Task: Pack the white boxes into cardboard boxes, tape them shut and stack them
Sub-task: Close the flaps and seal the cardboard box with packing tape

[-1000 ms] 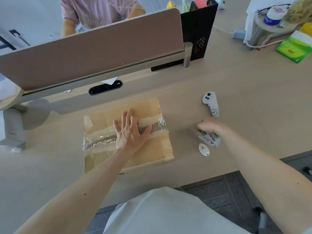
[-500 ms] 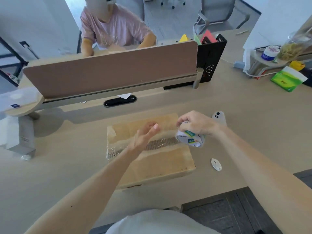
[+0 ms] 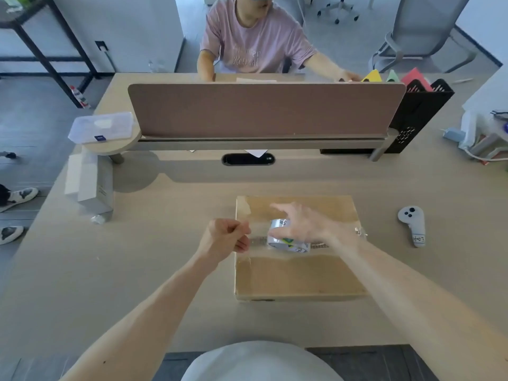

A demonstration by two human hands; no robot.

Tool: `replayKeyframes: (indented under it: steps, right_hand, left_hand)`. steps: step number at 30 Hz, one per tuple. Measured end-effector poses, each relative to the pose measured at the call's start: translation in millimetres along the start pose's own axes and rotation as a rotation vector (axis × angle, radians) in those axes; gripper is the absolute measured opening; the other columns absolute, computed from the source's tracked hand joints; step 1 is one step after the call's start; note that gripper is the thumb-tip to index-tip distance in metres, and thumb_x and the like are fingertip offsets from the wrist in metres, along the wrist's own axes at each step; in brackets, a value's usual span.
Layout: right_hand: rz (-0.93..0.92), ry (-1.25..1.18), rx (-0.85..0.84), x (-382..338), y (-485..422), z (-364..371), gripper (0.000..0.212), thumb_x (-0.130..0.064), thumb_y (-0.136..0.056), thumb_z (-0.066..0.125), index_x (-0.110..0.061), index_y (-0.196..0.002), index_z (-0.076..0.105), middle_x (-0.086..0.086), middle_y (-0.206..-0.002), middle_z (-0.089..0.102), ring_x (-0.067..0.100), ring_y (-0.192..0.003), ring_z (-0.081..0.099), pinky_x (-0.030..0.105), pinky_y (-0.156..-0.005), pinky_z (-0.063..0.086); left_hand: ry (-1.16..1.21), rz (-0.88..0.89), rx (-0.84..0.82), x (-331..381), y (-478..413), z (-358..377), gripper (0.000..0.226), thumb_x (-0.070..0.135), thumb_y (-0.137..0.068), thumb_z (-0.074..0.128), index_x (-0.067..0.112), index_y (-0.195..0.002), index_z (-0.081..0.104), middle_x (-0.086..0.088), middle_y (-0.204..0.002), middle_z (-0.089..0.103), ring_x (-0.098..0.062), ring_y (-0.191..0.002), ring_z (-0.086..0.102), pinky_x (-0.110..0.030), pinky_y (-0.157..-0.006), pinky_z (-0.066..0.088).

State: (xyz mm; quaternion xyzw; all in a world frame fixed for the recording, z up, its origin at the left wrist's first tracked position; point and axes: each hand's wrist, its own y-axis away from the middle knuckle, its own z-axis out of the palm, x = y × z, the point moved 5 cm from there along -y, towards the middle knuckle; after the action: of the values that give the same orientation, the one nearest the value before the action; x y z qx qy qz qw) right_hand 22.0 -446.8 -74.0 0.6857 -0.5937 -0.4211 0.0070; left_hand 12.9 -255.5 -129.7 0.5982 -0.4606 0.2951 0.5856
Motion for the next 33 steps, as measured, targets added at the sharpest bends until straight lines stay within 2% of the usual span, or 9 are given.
replayKeyframes:
  steps: [2,4,6,7,11,14,19,27,33]
  right_hand:
    - [0.035,0.078,0.029,-5.3,-8.4,2.8,0.064,-0.046,-0.085,0.067,-0.018,-0.14,0.05,0.001,-0.145,0.051,0.02,-0.132,0.048,0.036,-0.105,0.041]
    - [0.059,0.194,0.077,-9.2,-12.8,3.3,0.054,-0.054,-0.085,0.064,-0.02,-0.127,0.06,-0.002,-0.123,0.064,0.022,-0.118,0.057,0.035,-0.091,0.047]
    - [0.076,0.252,0.105,-12.1,-15.8,4.1,0.051,-0.061,-0.082,0.064,-0.021,-0.113,0.064,-0.006,-0.095,0.065,0.021,-0.102,0.062,0.033,-0.078,0.047]
    - [0.081,0.278,0.108,-14.2,-18.4,5.3,0.051,-0.065,-0.079,0.064,-0.021,-0.105,0.064,-0.008,-0.089,0.062,0.02,-0.095,0.062,0.032,-0.072,0.047]
    - [0.098,0.374,0.133,-26.6,-28.3,12.0,0.05,-0.069,-0.074,0.065,-0.023,-0.09,0.056,-0.007,-0.094,0.059,0.02,-0.088,0.058,0.032,-0.067,0.043]
    - [0.115,0.417,0.149,-30.7,-32.6,16.0,0.05,-0.064,-0.074,0.066,-0.017,-0.09,0.059,-0.003,-0.095,0.065,0.023,-0.086,0.061,0.034,-0.069,0.047]
    - [0.155,0.479,0.146,-36.7,-38.9,19.7,0.053,-0.063,-0.074,0.065,-0.014,-0.094,0.062,0.0,-0.091,0.067,0.025,-0.084,0.063,0.033,-0.065,0.045]
    - [0.213,0.539,0.108,-41.7,-47.6,25.4,0.045,-0.054,-0.074,0.065,-0.014,-0.096,0.062,0.002,-0.089,0.068,0.025,-0.082,0.064,0.032,-0.065,0.046]
    - [0.202,0.583,0.126,-42.3,-53.3,28.7,0.04,-0.051,-0.071,0.064,-0.014,-0.086,0.061,0.001,-0.081,0.065,0.026,-0.074,0.063,0.03,-0.055,0.039]
  left_hand:
    - [0.035,-0.013,0.037,-8.8,0.1,-14.2,0.029,0.019,-0.099,0.063,-0.001,-0.079,0.072,-0.014,-0.062,0.069,-0.024,-0.055,0.066,-0.031,-0.057,0.058]
    - [0.063,-0.026,0.074,-15.6,-2.3,-30.1,0.029,0.018,-0.098,0.064,-0.002,-0.079,0.073,-0.011,-0.06,0.068,-0.022,-0.054,0.066,-0.03,-0.057,0.058]
    - [0.072,-0.046,0.051,-22.1,-4.8,-39.4,0.028,0.019,-0.097,0.065,-0.001,-0.079,0.074,-0.011,-0.063,0.069,-0.021,-0.057,0.066,-0.03,-0.059,0.059]
    - [0.086,-0.065,0.038,-26.4,-5.9,-42.0,0.028,0.019,-0.096,0.066,-0.001,-0.08,0.074,-0.011,-0.065,0.069,-0.021,-0.057,0.065,-0.029,-0.059,0.059]
    - [0.157,-0.126,0.032,-44.5,-8.2,-44.1,0.027,0.02,-0.092,0.072,-0.002,-0.075,0.073,-0.01,-0.065,0.065,-0.019,-0.055,0.061,-0.027,-0.058,0.057]
    - [0.197,-0.158,0.037,-55.8,-9.8,-45.5,0.024,0.014,-0.09,0.074,-0.008,-0.08,0.072,-0.01,-0.064,0.065,-0.019,-0.054,0.061,-0.026,-0.055,0.056]
    - [0.25,-0.171,0.025,-64.6,-17.9,-50.8,0.014,0.011,-0.091,0.073,-0.003,-0.091,0.071,-0.013,-0.068,0.069,-0.019,-0.054,0.063,-0.026,-0.055,0.057]
    - [0.283,-0.206,-0.017,-87.1,-29.4,-44.0,0.019,0.017,-0.094,0.069,-0.001,-0.089,0.067,-0.013,-0.068,0.07,-0.018,-0.052,0.063,-0.027,-0.054,0.057]
    - [0.292,-0.229,-0.053,-101.0,-38.0,-28.0,0.017,0.018,-0.096,0.067,0.004,-0.086,0.063,-0.014,-0.069,0.07,-0.02,-0.054,0.064,-0.029,-0.056,0.058]
